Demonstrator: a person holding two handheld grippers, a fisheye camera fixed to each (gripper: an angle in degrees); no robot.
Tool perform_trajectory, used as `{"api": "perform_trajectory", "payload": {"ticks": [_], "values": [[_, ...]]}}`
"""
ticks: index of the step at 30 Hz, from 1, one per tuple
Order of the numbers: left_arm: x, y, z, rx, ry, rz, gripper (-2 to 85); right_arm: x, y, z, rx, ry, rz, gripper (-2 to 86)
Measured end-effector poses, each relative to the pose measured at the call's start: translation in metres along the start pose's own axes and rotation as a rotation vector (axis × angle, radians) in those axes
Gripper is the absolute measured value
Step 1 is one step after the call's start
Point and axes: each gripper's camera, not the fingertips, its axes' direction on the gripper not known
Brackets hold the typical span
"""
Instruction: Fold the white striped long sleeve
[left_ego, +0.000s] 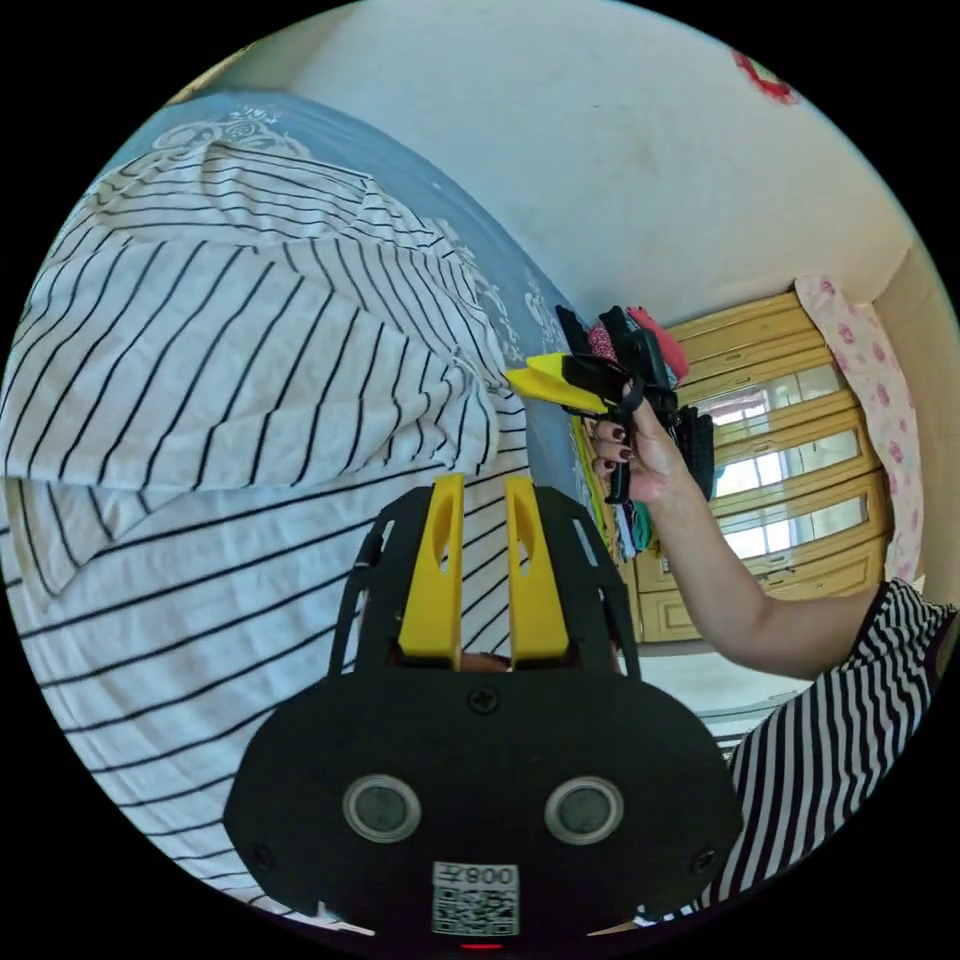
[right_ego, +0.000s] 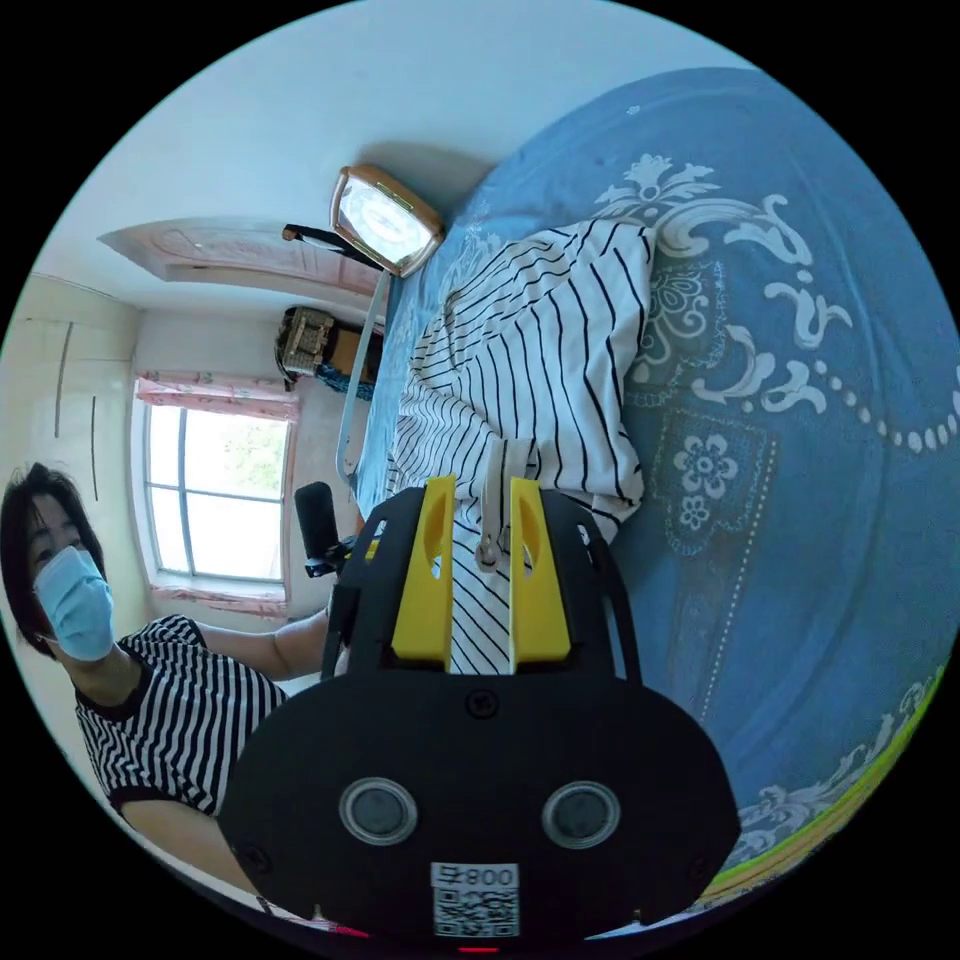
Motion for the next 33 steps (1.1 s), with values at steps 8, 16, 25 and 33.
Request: {"api": "perform_trajectory", "payload": {"ticks": [8,16,25,33], "values": [[0.001,-0.035,0.055,-0.087,-0.153,0.013,1.4,-0.013,0.003,0.042,-0.136,0.132,-0.011,6.3],[0.022,-0.048,0.036,-0.012,-0.073,0.117,0.3,-0.028,0.020,-0.015,0.006,0.098,-0.021,0.8],[0.011,-0.050,0.033,-0.030,-0.171,0.135,2.3,-0.027,0.029,0.000,-0.055,0.222,0.035,8.1],[-0.032,-0.104,-0.030,0.081,-0.389,0.129,5.2,-0.055,0.014,0.009,-0.036,0.290,0.044,6.4]]}}
